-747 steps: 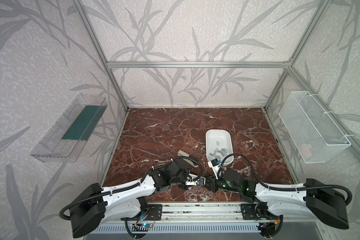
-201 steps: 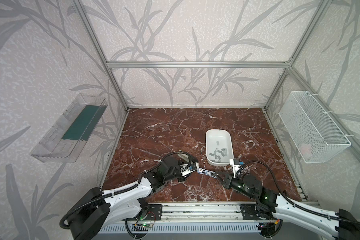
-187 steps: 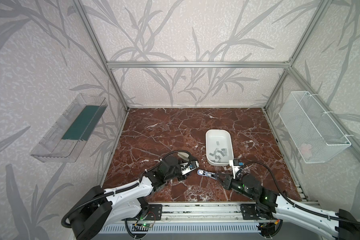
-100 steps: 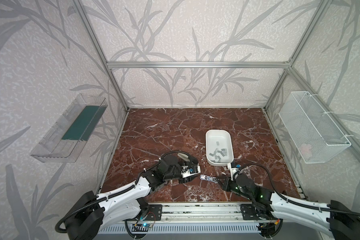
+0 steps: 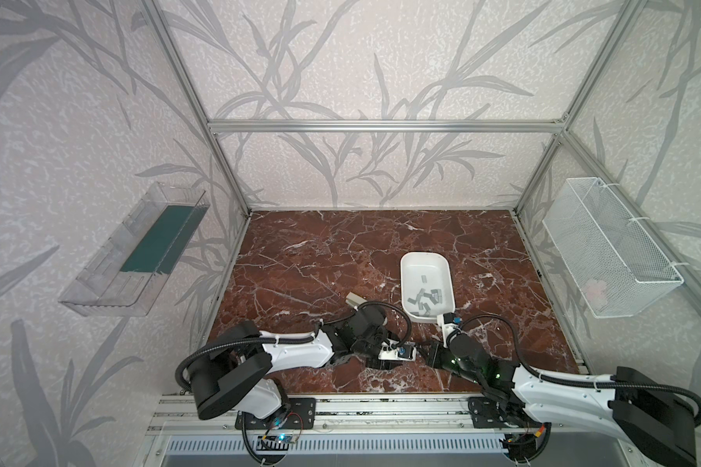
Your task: Load the staples into the stapler
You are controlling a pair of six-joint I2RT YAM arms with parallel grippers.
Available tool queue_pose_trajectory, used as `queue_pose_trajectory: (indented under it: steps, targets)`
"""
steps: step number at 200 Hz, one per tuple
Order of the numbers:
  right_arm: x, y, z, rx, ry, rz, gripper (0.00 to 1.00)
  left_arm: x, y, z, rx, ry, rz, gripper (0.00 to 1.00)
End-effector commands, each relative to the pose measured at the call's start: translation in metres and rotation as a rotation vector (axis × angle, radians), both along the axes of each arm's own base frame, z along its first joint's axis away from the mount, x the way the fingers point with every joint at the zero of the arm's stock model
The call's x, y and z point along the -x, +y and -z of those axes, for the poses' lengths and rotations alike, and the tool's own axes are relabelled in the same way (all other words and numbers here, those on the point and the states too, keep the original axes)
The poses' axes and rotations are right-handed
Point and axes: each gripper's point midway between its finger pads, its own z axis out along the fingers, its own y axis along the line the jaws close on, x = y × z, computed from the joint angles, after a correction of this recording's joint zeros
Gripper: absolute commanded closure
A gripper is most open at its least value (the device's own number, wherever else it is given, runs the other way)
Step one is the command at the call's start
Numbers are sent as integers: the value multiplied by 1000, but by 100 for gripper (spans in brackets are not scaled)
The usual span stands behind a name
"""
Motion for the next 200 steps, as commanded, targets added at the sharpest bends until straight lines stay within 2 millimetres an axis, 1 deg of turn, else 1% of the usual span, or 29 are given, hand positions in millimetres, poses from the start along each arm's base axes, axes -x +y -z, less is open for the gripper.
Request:
queue_pose_trajectory:
  steps: [1,13,32,61,73,99,111,127,158,167,200]
  targets:
    - [-1,-7,9,44,23,25,96,-16,-17,-9,20,-85,15,47]
    - [-2,-9,10,45,21,33,94,-17,-19,-5,10,-78,27,47]
    - [-3,-12,11,55,20,46,90,-20,-24,-2,10,-73,33,49]
    - [-4,-11,11,61,21,41,89,-23,-34,4,6,-59,49,51]
    - [-4,-13,13,64,24,46,87,-25,-37,10,-10,-47,54,53]
    - [-5,-16,14,69,28,52,86,-27,-41,24,-29,-36,63,60]
    - [-5,-18,16,73,32,59,85,-28,-41,29,-38,-31,60,65]
    - [-8,-22,17,78,26,75,83,-30,-38,32,-47,-22,56,69]
    - [-15,-39,18,108,25,113,74,-33,-31,36,-52,0,55,74]
    - [-16,-43,17,108,30,116,73,-33,-29,38,-56,9,56,75]
    - [-19,-58,16,128,36,132,66,-30,-29,40,-86,25,87,79]
